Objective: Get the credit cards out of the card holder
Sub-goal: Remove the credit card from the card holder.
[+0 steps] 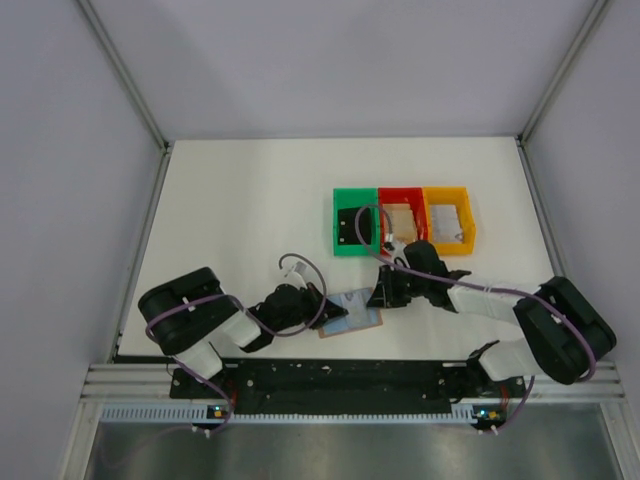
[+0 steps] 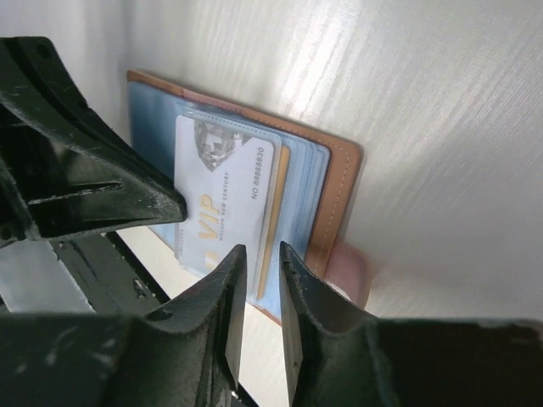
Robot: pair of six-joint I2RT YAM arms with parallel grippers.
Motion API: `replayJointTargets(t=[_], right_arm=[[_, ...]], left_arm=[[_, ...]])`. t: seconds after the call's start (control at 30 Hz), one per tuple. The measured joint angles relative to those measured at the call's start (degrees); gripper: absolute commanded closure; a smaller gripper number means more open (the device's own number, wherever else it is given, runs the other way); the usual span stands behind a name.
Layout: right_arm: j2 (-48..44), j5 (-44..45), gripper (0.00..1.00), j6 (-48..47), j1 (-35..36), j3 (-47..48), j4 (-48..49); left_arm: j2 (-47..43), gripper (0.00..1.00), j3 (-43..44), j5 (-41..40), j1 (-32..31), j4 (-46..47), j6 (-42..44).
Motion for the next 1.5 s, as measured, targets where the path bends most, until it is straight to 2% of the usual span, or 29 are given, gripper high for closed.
replayJointTargets(t=[0.23,0.53,0.8,1.13,1.5], right_arm=[[-5.51,-2.84,0.71,1.92,-1.27,-1.90,3.37],[-4.48,-8.07,0.64,5.40,-1.88,-4.04,10.03],[-1.05,-9.94,0.64,7.32,-2.21,-4.63,14.82],[2.36,-13.73,0.68,10.34,-2.62,-6.64,21.94],[3.02,-11.69,0.66,10.75,-2.82,-6.71,22.16]], left_arm=[[-0.44,1.00,-1.79,-0.35,0.00,2.82,0.00],[-2.27,1.00,-4.04,-0.66,0.00,7.91,0.11],[-1.95,1.00,-5.57,-0.68,0.00,13.14,0.04],[-0.20,1.00,-6.29,-0.68,0.00,14.23,0.02],[0.13,1.00,-7.15,-0.92,0.00,14.60,0.04]])
